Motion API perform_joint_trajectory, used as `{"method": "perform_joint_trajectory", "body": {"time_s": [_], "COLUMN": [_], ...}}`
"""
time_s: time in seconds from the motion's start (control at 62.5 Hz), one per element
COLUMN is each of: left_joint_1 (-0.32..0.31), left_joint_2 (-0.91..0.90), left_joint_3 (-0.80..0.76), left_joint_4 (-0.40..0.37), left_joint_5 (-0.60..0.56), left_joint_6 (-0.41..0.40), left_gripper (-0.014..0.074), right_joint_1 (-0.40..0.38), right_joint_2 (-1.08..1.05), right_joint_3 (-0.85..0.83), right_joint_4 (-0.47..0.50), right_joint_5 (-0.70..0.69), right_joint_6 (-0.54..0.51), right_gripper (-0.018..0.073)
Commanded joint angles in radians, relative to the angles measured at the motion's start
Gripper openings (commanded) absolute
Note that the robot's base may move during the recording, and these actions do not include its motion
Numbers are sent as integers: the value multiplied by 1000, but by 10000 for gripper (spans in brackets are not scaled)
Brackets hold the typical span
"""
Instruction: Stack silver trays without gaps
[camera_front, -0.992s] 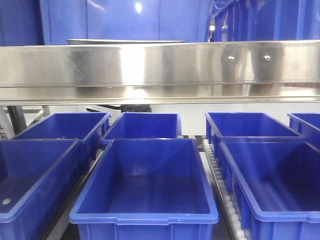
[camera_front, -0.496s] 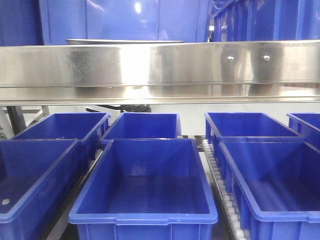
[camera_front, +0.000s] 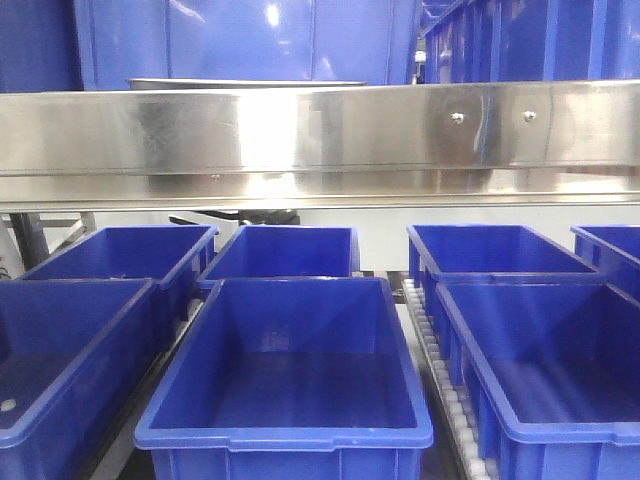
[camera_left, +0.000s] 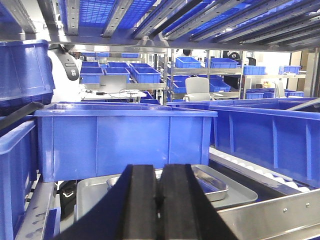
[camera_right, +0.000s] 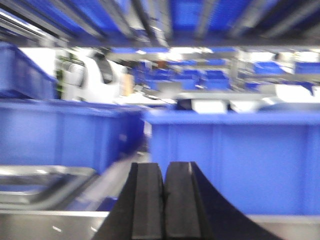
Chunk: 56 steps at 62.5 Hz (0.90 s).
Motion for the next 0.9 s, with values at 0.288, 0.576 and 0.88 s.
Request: {"method": "perform_joint_trajectory", "body": {"time_s": [0.288, 0.576, 0.88], "left_joint_1": [-4, -4, -4], "left_joint_2": [-7, -7, -7], "left_joint_3": [2, 2, 2], "left_joint_4": [-1, -1, -1], "left_joint_5": [-12, -12, -12], "left_joint_6": [-5, -5, -5], "left_gripper": [-16, -16, -16], "right_joint_1": [-69, -69, -48], "right_joint_2": [-236, -247, -247], "right_joint_3": [334, 334, 334], "right_joint_4": [21, 29, 16], "right_joint_5": [-69, 9, 64], "right_joint_6": [-9, -9, -9], "right_gripper": [-79, -79, -79]}}
